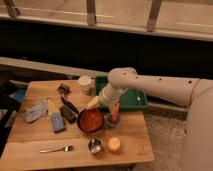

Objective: Stack bowls into tray

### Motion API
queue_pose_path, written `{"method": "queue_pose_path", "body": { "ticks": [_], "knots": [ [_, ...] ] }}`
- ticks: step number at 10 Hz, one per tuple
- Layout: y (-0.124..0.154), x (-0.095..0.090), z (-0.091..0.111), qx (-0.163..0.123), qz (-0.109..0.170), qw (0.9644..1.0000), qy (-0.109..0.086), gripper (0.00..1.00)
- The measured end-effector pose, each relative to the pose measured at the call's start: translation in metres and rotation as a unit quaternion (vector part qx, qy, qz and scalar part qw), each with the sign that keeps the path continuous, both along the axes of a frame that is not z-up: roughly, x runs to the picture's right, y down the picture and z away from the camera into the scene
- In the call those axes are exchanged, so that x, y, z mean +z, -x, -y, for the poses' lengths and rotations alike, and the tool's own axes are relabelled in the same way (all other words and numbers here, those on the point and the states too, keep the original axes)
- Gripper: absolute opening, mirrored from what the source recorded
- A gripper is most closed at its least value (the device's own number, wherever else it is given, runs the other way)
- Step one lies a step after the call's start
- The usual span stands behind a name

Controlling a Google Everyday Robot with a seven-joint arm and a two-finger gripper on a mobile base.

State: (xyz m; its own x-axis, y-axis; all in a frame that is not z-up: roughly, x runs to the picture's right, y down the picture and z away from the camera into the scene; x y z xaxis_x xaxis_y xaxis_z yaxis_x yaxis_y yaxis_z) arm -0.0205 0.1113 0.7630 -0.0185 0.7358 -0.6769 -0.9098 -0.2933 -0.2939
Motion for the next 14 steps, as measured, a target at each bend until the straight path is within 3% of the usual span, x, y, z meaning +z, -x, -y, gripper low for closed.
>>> {"method": "queue_pose_path", "body": {
  "ticks": [5, 9, 14],
  "knots": [
    [0.028, -0.008, -0.022, -0.006, 0.024, 0.9993, 0.026, 0.8],
    [0.036, 0.004, -0.052, -0.012, 0.034, 0.9968, 0.071, 0.8],
    [0.034, 0.015, -0.069, -0.013, 0.022, 0.9946, 0.1, 0.8]
  ]
}}
